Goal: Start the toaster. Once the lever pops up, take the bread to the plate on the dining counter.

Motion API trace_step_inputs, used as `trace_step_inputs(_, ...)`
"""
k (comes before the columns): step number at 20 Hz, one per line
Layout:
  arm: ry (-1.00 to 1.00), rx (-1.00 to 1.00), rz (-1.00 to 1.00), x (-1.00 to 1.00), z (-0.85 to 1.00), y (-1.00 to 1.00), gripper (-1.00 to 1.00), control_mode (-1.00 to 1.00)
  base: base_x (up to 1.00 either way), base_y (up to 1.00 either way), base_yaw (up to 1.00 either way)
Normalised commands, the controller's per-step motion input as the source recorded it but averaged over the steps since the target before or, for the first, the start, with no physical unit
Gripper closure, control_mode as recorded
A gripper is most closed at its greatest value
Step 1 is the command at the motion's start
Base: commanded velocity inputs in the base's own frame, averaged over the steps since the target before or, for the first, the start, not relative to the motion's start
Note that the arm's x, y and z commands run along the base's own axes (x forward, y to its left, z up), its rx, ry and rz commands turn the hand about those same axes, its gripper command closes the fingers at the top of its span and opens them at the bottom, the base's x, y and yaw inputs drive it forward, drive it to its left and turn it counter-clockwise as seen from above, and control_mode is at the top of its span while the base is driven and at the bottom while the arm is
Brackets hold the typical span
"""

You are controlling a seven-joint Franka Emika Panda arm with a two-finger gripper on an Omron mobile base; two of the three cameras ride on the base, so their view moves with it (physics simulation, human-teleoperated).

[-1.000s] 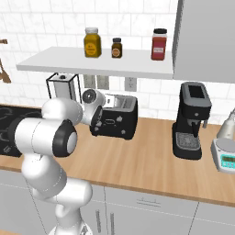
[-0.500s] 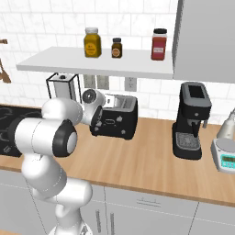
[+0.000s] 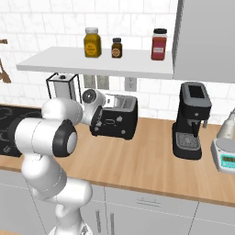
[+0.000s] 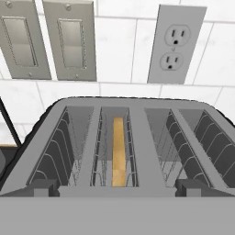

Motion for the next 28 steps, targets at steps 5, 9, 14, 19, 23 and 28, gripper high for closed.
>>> trace_step_inputs(5, 0.0, 0.0, 0.0, 0.0, 0.0, 0.0, -1.0, -1.0, 0.0, 0.0, 0.0)
trace_step_inputs(9, 0.0, 0.0, 0.0, 0.0, 0.0, 0.0, -1.0, -1.0, 0.0, 0.0, 0.0)
trace_step_inputs(14, 0.0, 0.0, 0.0, 0.0, 0.0, 0.0, -1.0, -1.0, 0.0, 0.0, 0.0)
trace_step_inputs(19, 0.0, 0.0, 0.0, 0.0, 0.0, 0.0, -1.0, -1.0, 0.0, 0.0, 0.0)
trace_step_inputs(23, 0.0, 0.0, 0.0, 0.0, 0.0, 0.0, -1.0, -1.0, 0.0, 0.0, 0.0)
trace_step_inputs(28, 0.0, 0.0, 0.0, 0.0, 0.0, 0.0, -1.0, -1.0, 0.0, 0.0, 0.0)
